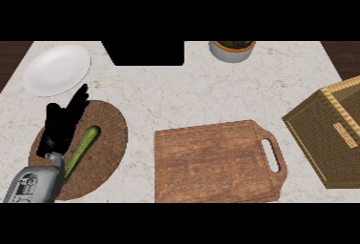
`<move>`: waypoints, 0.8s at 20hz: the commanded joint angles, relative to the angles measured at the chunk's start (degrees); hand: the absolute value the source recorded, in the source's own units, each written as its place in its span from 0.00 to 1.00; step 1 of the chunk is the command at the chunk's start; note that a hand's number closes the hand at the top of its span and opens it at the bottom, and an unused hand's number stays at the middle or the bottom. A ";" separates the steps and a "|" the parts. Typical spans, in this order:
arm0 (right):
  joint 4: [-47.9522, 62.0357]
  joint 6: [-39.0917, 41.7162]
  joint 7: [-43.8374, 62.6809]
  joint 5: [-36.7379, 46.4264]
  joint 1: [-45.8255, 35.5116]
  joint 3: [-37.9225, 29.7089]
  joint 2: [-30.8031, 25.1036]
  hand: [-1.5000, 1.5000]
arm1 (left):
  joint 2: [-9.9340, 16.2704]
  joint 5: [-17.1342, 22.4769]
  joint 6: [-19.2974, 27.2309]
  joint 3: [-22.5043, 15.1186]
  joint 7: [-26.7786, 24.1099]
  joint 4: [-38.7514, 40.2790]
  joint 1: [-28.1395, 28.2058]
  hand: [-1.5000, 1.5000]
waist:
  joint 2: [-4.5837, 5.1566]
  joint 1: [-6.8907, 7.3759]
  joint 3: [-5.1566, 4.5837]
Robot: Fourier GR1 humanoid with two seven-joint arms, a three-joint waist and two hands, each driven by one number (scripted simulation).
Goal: Pick the bell pepper from the cutting board and place it in the basket
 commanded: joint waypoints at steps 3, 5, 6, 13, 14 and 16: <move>8.23 -3.88 -14.65 -1.47 6.77 -4.71 -4.77 1.00 | -0.19 -0.04 -1.09 0.91 -3.01 3.21 0.15 0.50 | 0.07 0.09 -0.01; 10.00 -9.25 -18.58 2.11 9.91 -2.27 -3.32 1.00 | -2.53 -2.39 1.37 -1.41 -0.62 0.72 0.56 0.50 | 0.07 0.28 0.00; 10.13 -11.24 -18.18 3.81 10.52 0.22 -1.35 1.00 | -0.84 -0.94 -0.34 0.87 -2.25 3.93 -2.29 0.50 | 0.11 0.25 -0.02; 19.59 -15.75 -23.46 3.75 11.98 0.45 0.73 1.00 | -3.15 -2.14 0.86 -0.87 1.29 -0.37 -0.90 0.50 | 0.02 0.40 0.00; 21.02 -12.55 -23.43 2.23 11.74 -0.38 -0.99 1.00 | -1.38 -1.87 -0.42 1.22 -3.77 5.49 -1.96 0.50 | 0.08 0.13 -0.04; 20.69 -13.40 -18.76 0.76 12.44 -2.06 3.38 1.00 | 0.48 -0.48 -1.72 2.07 1.63 0.68 -1.98 0.50 | -0.08 0.24 -0.01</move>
